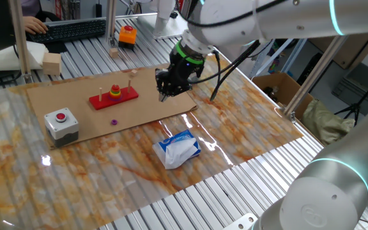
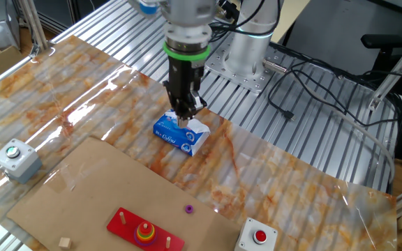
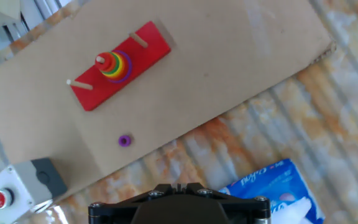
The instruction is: Take out one Hanoi block and throw it aside
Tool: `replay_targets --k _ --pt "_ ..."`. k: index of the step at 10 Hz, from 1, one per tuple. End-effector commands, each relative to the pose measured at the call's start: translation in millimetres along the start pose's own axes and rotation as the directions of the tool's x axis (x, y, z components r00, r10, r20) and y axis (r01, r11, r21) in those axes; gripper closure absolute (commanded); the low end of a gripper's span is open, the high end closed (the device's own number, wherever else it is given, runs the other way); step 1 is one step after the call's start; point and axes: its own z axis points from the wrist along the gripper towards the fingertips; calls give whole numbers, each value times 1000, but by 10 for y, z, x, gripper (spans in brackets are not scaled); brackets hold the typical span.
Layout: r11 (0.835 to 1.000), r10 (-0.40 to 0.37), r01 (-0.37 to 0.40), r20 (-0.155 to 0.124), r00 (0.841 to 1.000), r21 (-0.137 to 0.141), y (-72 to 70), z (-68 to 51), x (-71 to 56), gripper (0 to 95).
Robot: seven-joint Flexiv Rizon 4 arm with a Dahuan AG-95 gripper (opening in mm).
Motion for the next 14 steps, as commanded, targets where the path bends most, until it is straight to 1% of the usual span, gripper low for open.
replay_targets --k 1,2,4,9,11,13,14 --pt "989 -142 144 -59 988 27 44 -19 -92 950" --pt "988 -152 154 -60 987 26 72 -24 -160 950" --pt "987 -157 158 -60 986 24 102 -17 -244 950" --pt "987 -160 162 -59 985 21 176 52 -442 950" --pt "987 -158 159 -59 986 26 262 77 -561 950" --pt "987 -154 156 -59 986 29 345 99 -645 950" --pt "987 -156 158 -58 986 31 362 109 -667 950"
